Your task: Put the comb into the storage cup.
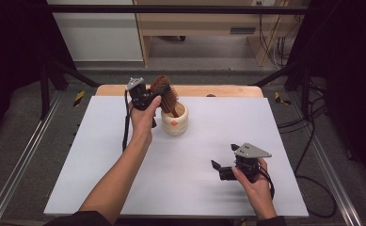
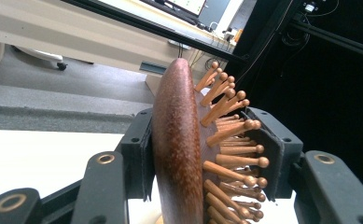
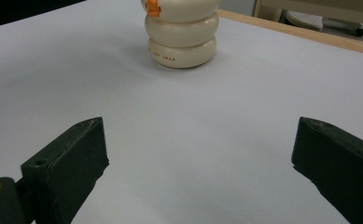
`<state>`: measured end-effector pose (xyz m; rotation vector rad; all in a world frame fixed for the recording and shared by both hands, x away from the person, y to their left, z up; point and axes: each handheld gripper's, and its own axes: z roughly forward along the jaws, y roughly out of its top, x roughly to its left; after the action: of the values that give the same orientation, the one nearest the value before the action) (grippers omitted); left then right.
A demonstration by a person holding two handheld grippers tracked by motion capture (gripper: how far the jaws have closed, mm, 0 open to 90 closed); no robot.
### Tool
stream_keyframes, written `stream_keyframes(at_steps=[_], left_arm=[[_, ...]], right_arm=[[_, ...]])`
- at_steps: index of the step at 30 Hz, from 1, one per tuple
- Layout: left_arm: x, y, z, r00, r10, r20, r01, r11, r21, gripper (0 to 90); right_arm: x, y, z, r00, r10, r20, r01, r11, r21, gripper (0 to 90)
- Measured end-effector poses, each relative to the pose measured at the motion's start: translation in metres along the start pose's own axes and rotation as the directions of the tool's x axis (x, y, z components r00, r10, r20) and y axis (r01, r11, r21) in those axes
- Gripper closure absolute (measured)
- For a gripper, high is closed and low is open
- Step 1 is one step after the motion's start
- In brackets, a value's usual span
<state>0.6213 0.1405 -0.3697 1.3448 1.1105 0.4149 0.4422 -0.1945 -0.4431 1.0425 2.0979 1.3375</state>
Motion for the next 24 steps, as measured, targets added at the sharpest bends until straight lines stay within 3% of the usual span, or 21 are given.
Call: stream_keyframes(at_steps=[24], left_arm=[[0.0027, -0.0008, -0.0011, 1.0000, 0.002, -0.009, -0.002, 1.0000, 0.000, 45.2]], right_arm=[[0.0003, 0.0001, 0.0000, 1.0000, 0.001, -0.002, -0.001, 1.000, 0.000, 3.9]])
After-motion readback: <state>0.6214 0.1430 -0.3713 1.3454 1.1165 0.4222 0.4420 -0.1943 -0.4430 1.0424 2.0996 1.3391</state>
